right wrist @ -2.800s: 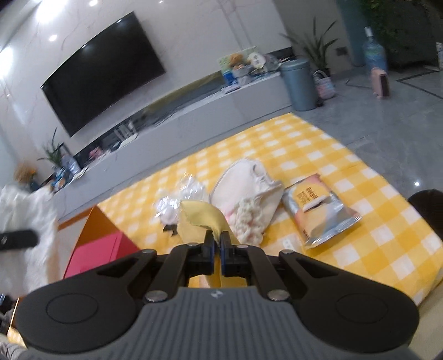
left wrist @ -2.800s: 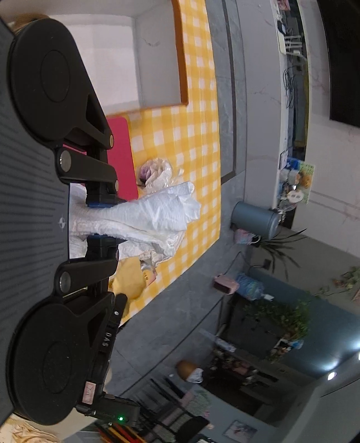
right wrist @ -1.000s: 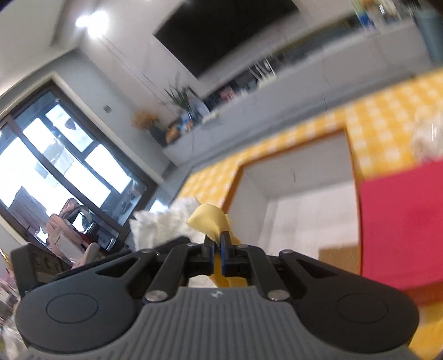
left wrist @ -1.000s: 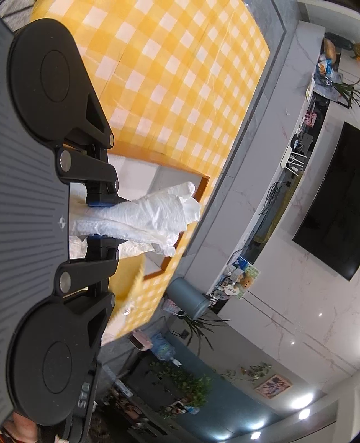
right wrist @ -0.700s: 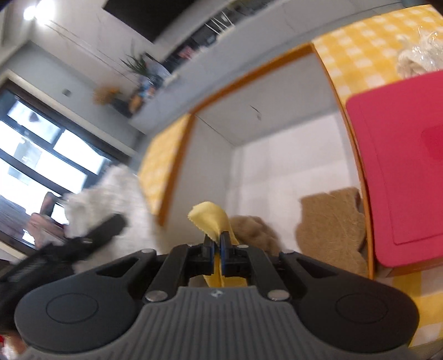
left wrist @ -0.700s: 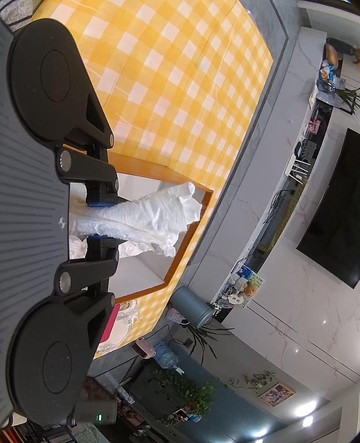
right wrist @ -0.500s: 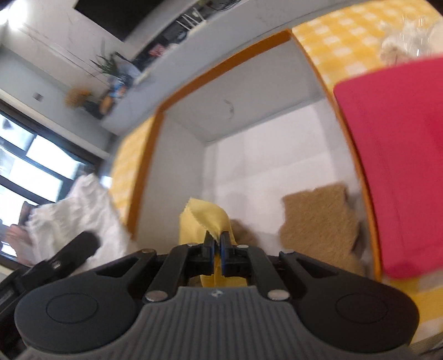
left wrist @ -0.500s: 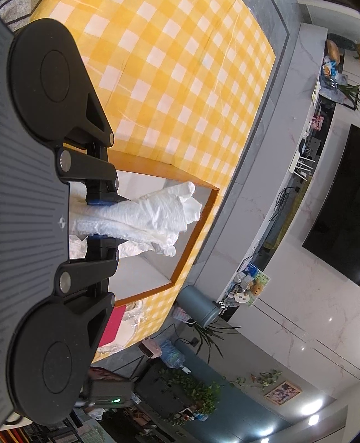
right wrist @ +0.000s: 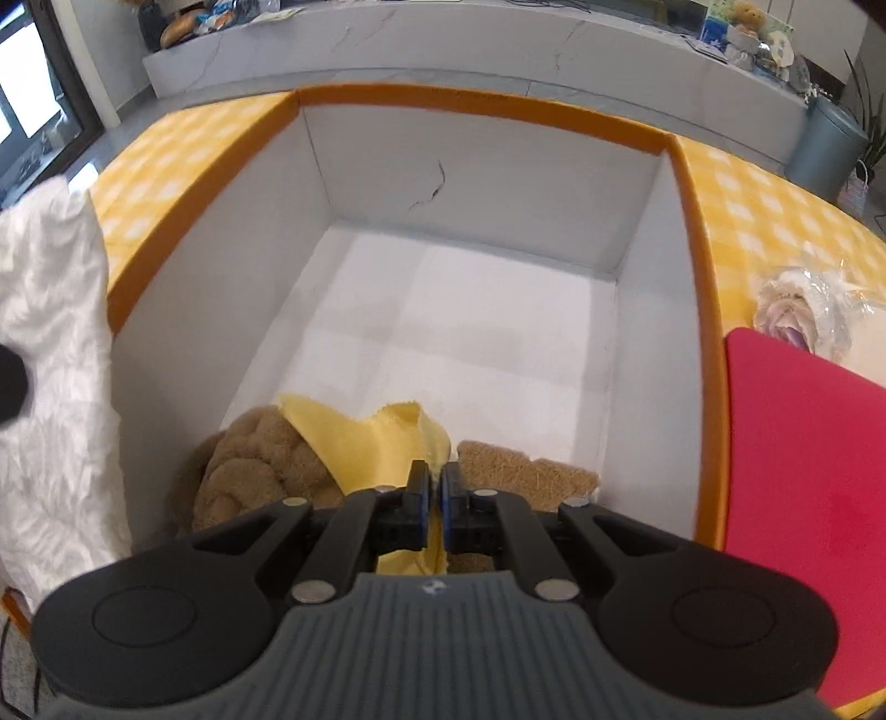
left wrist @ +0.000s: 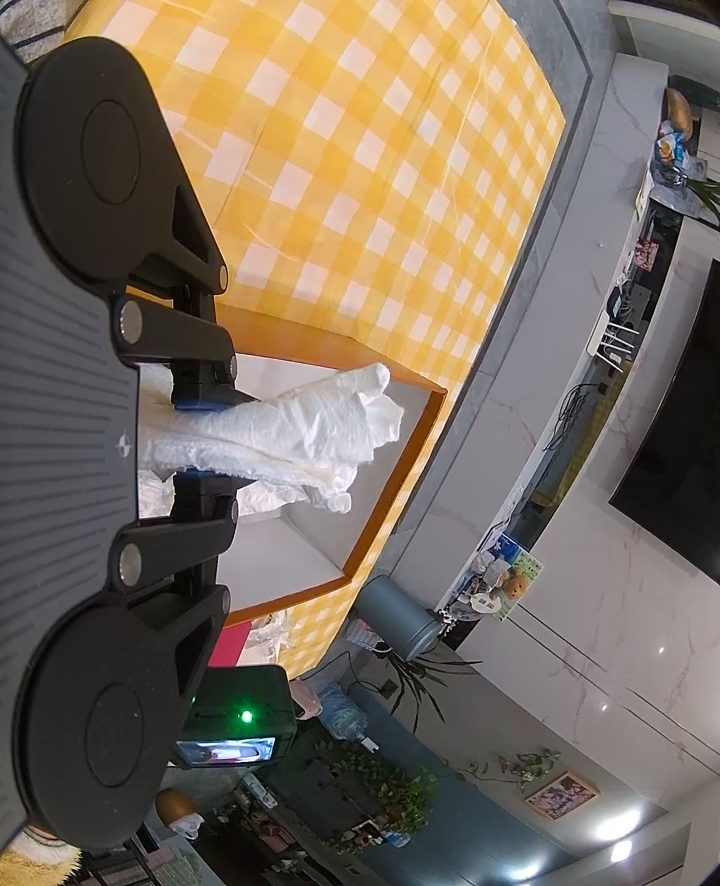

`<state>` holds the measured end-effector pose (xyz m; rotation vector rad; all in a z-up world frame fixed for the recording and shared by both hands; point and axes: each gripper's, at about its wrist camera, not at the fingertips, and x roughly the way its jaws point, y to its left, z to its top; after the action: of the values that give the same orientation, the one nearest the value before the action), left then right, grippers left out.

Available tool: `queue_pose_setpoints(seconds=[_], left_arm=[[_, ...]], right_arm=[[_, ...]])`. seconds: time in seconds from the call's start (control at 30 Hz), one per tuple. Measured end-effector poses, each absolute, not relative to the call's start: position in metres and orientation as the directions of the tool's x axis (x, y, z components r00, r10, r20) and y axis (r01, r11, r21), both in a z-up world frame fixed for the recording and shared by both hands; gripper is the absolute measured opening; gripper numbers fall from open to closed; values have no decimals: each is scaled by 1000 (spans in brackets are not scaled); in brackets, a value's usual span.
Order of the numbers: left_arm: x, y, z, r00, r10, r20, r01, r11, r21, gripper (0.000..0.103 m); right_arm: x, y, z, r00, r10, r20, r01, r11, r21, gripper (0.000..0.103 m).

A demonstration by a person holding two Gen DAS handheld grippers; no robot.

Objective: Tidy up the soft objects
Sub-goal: 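Lower the yellow cloth into the white box and open the right gripper, then lower the white cloth into the white box and open the left gripper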

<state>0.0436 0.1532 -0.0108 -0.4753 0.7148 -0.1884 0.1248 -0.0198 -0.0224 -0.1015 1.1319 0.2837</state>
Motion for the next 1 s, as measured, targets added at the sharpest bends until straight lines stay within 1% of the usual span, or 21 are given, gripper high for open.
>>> queue_pose_setpoints(seconds=[0.1, 0.13, 0.17, 0.2, 0.23, 0.27, 0.3, 0.33, 0.37, 0.4, 0.5, 0.63, 0.73, 0.8, 0.9, 1.0], left_arm=[[42, 151, -10, 753, -303, -585, -1, 888, -461, 19], [42, 151, -9, 755, -292, -587, -8, 891, -453, 19], [42, 149, -9, 759, -278, -589, -14, 897, -441, 19], [42, 148, -8, 763, -266, -589, -15, 903, -428, 19], [41, 146, -7, 766, -259, -588, -14, 908, -419, 19], [41, 146, -6, 768, -259, -586, -11, 909, -416, 19], [41, 145, -6, 769, -261, -583, -7, 909, -416, 19], [42, 145, -6, 771, -263, -580, -3, 909, -417, 19], [42, 144, -5, 774, -263, -576, 0, 909, -416, 19], [43, 144, -4, 777, -263, -572, 2, 910, -415, 19], [45, 142, -5, 779, -266, -568, 6, 909, -417, 19], [50, 140, -8, 773, -269, -575, -1, 905, -425, 18], [52, 134, -6, 780, -265, -567, 21, 916, -400, 18], [54, 131, -6, 779, -293, -554, 49, 910, -413, 18], [62, 123, -7, 771, -332, -544, 89, 901, -424, 18], [70, 108, -9, 787, -291, -543, 104, 931, -349, 18]], right_arm=[[121, -12, -19, 416, 162, -895, -321, 947, 22, 10], [119, -10, -17, 425, 165, -890, -341, 940, 12, 28], [117, -8, -15, 436, 163, -885, -359, 933, -5, 42], [113, -6, -12, 456, 153, -877, -378, 925, -35, 65], [109, -5, -9, 482, 148, -864, -397, 915, -64, 69], [105, -4, -5, 511, 148, -847, -418, 903, -94, 70], [100, -3, 0, 542, 147, -827, -438, 889, -129, 76], [97, -3, 3, 564, 146, -813, -449, 880, -154, 89], [92, -4, 7, 587, 146, -797, -457, 872, -176, 95], [88, -6, 12, 618, 149, -772, -460, 865, -202, 97], [82, -9, 22, 671, 145, -727, -458, 853, -252, 97], [74, -27, 29, 709, 144, -690, -426, 867, -257, 97], [77, -45, 33, 715, 172, -677, -395, 899, -189, 97], [79, -57, 35, 709, 217, -671, -386, 916, -111, 97], [77, -73, 35, 719, 280, -636, -365, 931, -2, 97], [77, -82, 34, 723, 288, -628, -337, 941, 44, 97]])
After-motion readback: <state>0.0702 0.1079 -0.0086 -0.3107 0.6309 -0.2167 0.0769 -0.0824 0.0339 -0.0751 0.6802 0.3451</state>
